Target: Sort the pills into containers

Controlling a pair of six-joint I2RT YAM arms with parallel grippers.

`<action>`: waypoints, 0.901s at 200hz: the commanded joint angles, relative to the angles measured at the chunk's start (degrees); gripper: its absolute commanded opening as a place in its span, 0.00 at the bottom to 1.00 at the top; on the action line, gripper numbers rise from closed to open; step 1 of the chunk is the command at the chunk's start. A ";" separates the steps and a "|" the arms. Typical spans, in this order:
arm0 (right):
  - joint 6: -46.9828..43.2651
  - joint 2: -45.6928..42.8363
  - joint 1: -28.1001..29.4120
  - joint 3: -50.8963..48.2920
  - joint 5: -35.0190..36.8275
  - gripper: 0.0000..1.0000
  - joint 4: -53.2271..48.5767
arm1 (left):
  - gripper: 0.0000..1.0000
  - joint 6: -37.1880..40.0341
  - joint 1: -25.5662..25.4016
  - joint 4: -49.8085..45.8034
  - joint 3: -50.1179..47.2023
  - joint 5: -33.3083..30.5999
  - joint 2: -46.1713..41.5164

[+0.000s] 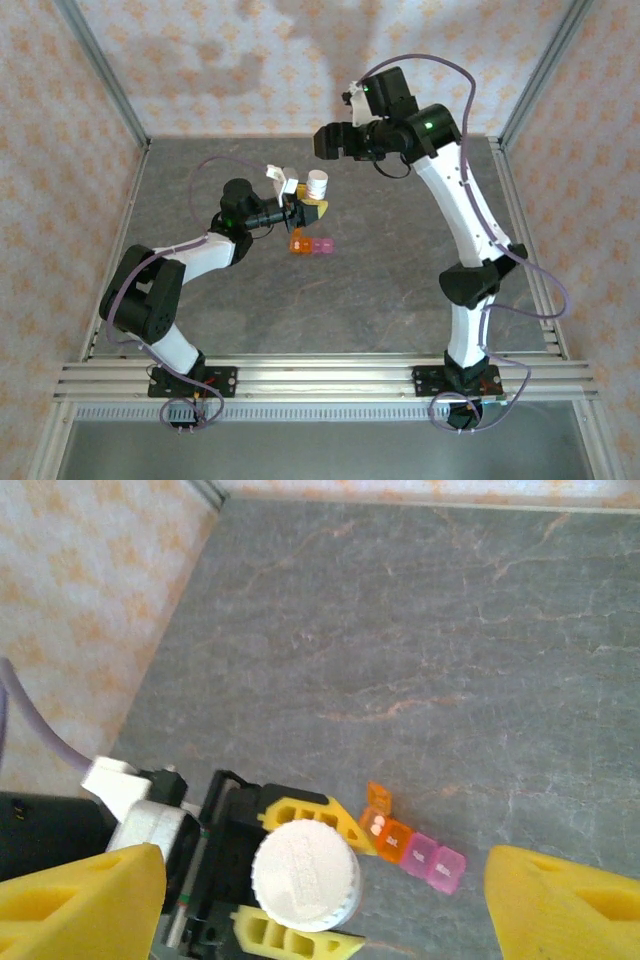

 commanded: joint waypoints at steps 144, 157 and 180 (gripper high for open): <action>-5.52 1.85 0.19 -2.96 -8.72 0.78 -3.29 | 0.00 1.17 0.00 -0.55 2.38 0.30 -1.77; -5.52 1.94 0.35 -3.49 -9.17 0.78 -3.02 | 0.00 1.23 -0.04 -0.48 2.41 0.29 -1.78; -5.60 2.19 0.81 -4.20 -9.27 0.78 -2.73 | 0.00 1.25 -0.01 -0.61 2.42 0.28 -1.80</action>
